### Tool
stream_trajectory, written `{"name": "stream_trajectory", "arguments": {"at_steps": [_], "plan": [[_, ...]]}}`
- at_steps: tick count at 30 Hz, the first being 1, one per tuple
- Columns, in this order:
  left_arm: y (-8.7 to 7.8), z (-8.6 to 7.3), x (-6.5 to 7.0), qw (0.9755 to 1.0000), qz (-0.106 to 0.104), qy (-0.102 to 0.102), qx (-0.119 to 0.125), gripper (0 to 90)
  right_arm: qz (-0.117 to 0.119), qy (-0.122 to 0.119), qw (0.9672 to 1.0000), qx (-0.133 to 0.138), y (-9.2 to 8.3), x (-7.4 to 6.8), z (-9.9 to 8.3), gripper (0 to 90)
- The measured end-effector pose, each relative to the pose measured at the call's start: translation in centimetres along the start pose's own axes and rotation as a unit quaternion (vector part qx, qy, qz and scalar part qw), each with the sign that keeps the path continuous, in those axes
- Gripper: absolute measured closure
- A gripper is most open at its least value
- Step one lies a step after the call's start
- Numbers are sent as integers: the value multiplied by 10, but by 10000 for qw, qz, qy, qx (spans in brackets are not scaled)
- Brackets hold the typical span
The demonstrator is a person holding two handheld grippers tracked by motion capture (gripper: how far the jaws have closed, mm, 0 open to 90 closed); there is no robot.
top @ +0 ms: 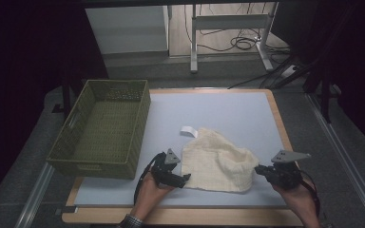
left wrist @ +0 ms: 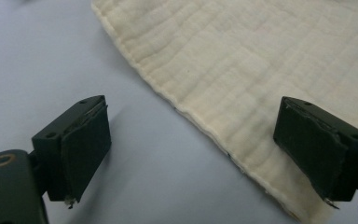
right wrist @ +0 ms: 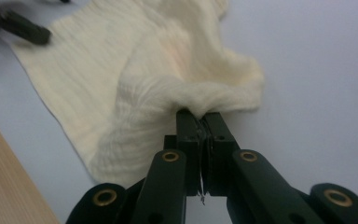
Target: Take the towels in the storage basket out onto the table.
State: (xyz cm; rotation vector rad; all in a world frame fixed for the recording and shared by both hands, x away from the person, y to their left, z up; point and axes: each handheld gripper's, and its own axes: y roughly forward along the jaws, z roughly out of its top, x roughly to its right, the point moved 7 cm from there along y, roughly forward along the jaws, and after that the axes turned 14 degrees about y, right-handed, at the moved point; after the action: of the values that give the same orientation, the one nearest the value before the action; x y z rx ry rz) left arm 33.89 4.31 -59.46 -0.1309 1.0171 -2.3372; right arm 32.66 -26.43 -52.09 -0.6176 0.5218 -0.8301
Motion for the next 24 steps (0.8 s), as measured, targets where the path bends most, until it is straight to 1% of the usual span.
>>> {"name": "stream_trajectory", "arguments": {"at_steps": [1,2,3,4,5,6,7,8,10,12,13,14,15,16,18,19,21,24], "plan": [[0,0,0,10000,-3,-3,-5,109,16,-50,10000,5,1,-4,6,869],[0,0,0,10000,-3,-3,-5,109,16,-50,10000,5,1,-4,6,869],[0,0,0,10000,-4,0,-9,109,74,-135,9999,-17,8,-10,18,868],[0,0,0,10000,-4,0,-9,109,125,-164,9998,-49,14,-14,24,866],[0,0,0,10000,-5,-1,-9,109,125,-164,9998,-49,14,-14,24,866],[0,0,0,10000,-4,-3,-6,109,173,-184,9996,-100,21,-17,28,864],[0,0,0,10000,1,-11,0,109,282,-231,9991,-207,40,-25,37,859],[0,0,0,10000,2,-11,1,109,282,-231,9991,-207,40,-25,37,859],[0,0,0,10000,4,-22,13,109,408,-238,9984,-306,55,-31,42,850],[0,0,0,10000,4,-10,3,109,470,-294,9974,-462,76,-40,46,818],[0,0,0,10000,8,1,2,110,527,-325,9962,-615,92,-47,48,787],[0,0,0,10000,8,-5,4,110,527,-325,9962,-615,92,-47,48,787],[0,0,0,10000,9,-2,4,109,585,-363,9952,-692,103,-53,49,748],[0,0,0,10000,9,-2,4,109,585,-363,9952,-692,103,-53,49,748],[0,-1,0,10000,5,12,-8,110,552,-435,9948,-739,108,-59,51,713],[0,-1,0,10000,6,11,-7,110,518,-473,9947,-757,109,-60,52,701],[0,0,0,10000,5,9,-6,110,431,-508,9948,-771,105,-58,54,672],[0,0,0,10000,6,8,-6,110,469,-452,9946,-808,101,-55,52,655]]}}
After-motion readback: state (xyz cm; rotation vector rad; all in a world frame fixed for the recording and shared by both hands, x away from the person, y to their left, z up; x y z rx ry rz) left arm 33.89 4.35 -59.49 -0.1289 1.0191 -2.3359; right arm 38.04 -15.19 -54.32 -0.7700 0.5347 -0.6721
